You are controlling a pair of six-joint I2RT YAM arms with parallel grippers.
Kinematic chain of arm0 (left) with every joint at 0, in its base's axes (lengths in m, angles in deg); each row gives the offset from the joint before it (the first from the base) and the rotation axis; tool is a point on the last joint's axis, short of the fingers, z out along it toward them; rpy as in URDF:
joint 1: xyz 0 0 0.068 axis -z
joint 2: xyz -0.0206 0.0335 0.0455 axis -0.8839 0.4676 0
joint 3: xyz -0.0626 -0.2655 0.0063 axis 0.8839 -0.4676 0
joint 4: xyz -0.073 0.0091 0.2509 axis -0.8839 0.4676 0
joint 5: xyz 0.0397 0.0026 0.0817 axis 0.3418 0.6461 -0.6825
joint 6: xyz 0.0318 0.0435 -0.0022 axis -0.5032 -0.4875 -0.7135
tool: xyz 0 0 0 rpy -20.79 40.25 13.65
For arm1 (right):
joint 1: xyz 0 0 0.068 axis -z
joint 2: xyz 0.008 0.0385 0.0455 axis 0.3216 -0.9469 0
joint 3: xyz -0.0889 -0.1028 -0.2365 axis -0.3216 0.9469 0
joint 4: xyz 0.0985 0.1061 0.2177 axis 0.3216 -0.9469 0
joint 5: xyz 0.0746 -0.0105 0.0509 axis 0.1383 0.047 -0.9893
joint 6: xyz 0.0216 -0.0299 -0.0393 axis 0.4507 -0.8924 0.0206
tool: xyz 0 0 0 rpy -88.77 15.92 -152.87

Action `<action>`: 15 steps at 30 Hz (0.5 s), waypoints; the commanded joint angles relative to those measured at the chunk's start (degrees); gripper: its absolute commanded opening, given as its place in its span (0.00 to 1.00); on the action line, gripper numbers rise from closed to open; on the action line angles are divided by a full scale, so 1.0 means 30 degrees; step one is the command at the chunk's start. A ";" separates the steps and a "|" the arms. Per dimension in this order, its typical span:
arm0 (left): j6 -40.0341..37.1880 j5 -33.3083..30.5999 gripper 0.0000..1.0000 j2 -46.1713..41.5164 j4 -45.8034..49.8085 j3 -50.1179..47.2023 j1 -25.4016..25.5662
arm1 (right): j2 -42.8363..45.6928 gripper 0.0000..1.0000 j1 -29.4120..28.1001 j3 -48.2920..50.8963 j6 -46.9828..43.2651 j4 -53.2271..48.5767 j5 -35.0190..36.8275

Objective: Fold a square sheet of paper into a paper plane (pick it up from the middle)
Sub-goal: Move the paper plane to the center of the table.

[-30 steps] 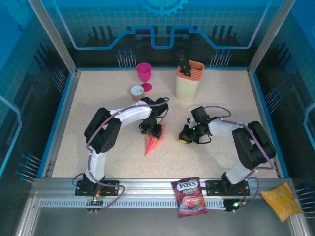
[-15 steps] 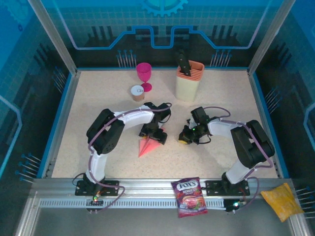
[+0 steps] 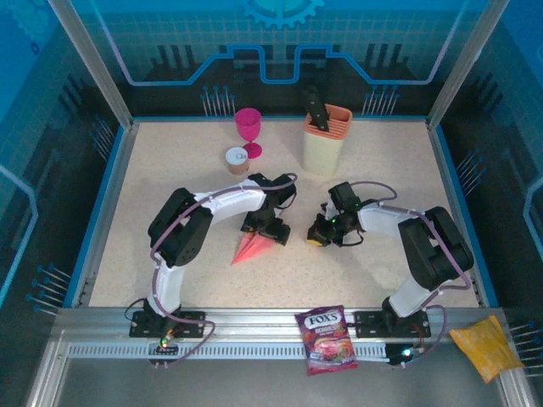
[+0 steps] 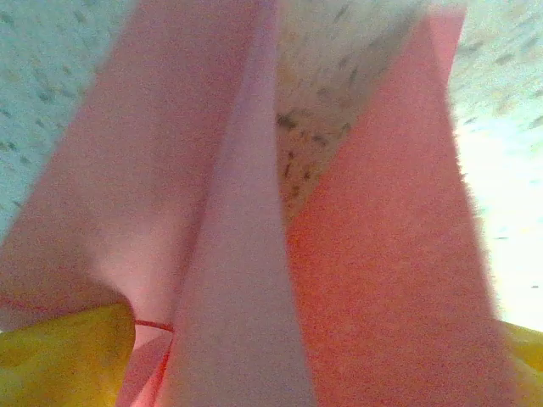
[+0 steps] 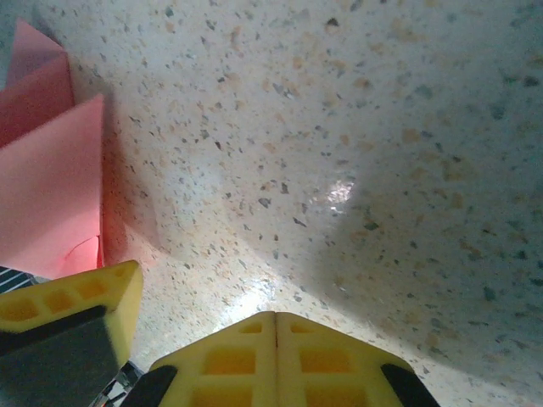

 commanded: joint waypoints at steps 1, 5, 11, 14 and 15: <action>-0.0067 -0.0393 0.90 -0.1350 0.0771 0.1408 0.0053 | 0.0143 0.00 -0.0271 -0.0431 -0.0245 -0.0446 -0.0385; -0.0071 -0.0321 0.89 -0.1673 0.1004 0.2231 0.0053 | 0.0179 0.00 -0.0270 -0.0368 -0.0258 -0.0444 -0.0357; 0.0028 -0.0778 0.89 -0.2645 0.1162 0.3384 -0.0192 | 0.1015 0.00 0.0317 -0.0874 -0.0778 -0.1489 0.0274; 0.0141 -0.1167 1.00 -0.4014 0.0511 0.3441 -0.0853 | 0.2432 0.11 0.1358 -0.1688 -0.1697 -0.3061 0.1428; 0.0197 -0.1157 1.00 -0.4629 0.0002 0.3230 -0.1197 | 0.2929 0.26 0.1773 -0.1815 -0.2057 -0.3591 0.1913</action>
